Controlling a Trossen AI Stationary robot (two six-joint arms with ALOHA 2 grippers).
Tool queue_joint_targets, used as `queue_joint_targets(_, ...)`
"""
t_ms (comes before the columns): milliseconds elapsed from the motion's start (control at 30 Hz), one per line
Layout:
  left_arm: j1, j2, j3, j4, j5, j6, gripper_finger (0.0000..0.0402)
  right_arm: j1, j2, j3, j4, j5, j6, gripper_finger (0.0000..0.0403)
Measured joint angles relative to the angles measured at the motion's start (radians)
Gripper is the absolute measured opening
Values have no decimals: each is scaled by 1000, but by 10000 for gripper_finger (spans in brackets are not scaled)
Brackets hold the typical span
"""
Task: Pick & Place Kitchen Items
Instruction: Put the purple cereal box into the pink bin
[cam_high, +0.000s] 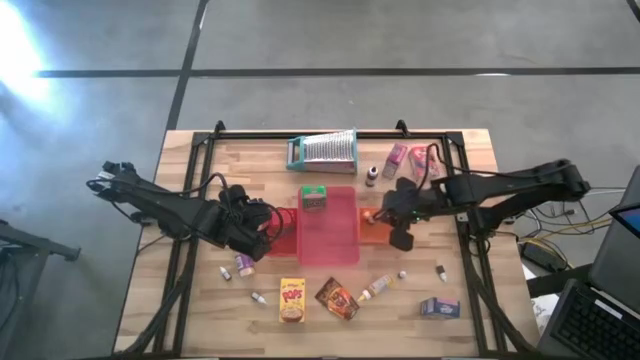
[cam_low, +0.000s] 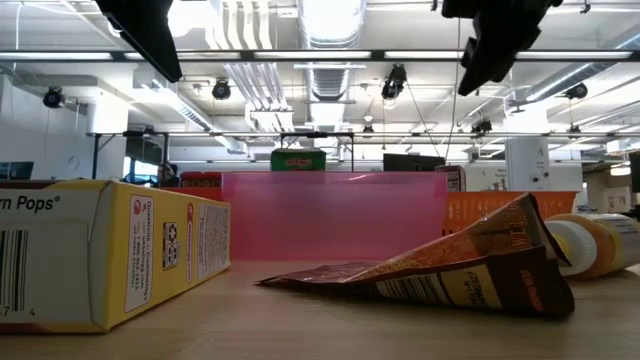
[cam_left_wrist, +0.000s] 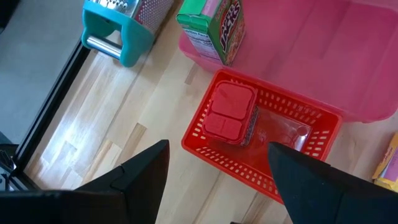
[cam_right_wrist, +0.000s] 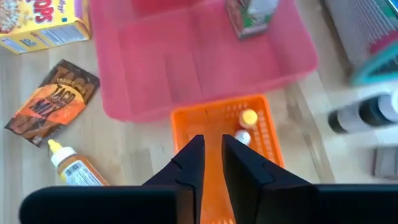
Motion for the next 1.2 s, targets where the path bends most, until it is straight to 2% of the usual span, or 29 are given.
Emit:
queue_joint_targets(167,0,0,0,0,0,0,276,-1,-34,-13,-85,15,27,35)
queue_joint_targets(367,0,0,0,2,0,0,276,-1,-70,-15,-211,150,91,25)
queue_joint_targets(467,0,0,0,3,0,0,276,-2,-87,-20,-226,171,108,20)
queue_joint_targets(867,0,0,0,3,0,0,276,-20,-85,-84,-222,178,155,23)
queue_joint_targets(1200,0,0,0,4,0,0,276,-24,-111,-165,-230,179,154,9)
